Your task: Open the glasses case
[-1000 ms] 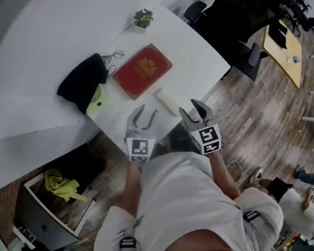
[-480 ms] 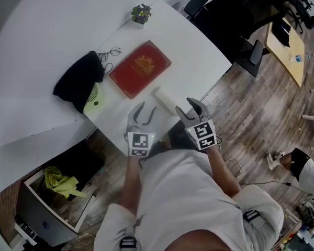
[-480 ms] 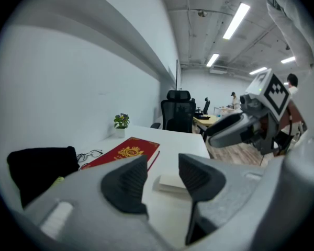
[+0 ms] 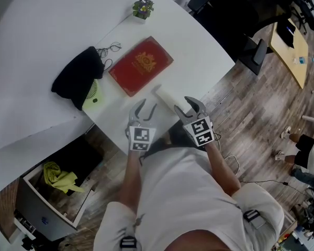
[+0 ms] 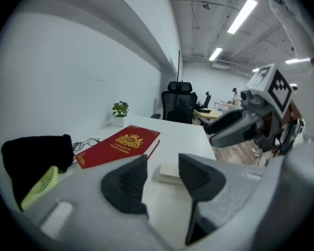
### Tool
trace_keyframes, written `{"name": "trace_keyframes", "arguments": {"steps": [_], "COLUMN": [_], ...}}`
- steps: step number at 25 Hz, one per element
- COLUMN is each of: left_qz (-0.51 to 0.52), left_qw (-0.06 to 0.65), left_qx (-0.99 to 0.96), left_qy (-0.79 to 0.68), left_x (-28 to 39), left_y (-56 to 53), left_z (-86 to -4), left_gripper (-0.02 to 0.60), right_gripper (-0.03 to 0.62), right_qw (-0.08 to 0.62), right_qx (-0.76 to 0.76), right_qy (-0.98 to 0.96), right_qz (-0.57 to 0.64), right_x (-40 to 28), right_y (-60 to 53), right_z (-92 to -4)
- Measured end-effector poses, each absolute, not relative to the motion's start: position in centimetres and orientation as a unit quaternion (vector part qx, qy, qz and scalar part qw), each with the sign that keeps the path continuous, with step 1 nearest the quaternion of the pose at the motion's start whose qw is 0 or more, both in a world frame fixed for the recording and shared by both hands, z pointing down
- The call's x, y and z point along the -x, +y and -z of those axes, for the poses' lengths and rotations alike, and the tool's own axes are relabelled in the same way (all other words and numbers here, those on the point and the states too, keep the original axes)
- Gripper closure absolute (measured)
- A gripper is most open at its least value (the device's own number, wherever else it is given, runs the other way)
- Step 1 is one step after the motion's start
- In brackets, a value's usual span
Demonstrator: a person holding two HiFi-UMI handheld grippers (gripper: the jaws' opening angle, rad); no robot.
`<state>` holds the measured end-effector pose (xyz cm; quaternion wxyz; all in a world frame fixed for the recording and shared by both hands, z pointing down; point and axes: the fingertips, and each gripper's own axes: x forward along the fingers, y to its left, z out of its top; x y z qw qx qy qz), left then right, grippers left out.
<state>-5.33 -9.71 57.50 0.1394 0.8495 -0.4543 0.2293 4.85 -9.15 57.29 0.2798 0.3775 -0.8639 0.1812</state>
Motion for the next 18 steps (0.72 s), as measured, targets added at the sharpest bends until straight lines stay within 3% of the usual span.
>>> {"name": "trace_keyframes", "arguments": {"steps": [18], "left_qz": [-0.263], "left_qw": [0.186], "left_qx": [-0.840], "left_qy": [-0.437], "left_x": [4.8], "left_y": [-10.6], "left_z": [-63.8], "left_gripper": [0.396], "right_gripper": [0.379], "right_qw": [0.332], "right_qx": [-0.327], "right_qy": [-0.864], "right_qz": [-0.193], "right_x": [-3.7], "right_y": [-9.2], "right_z": [-61.9]}}
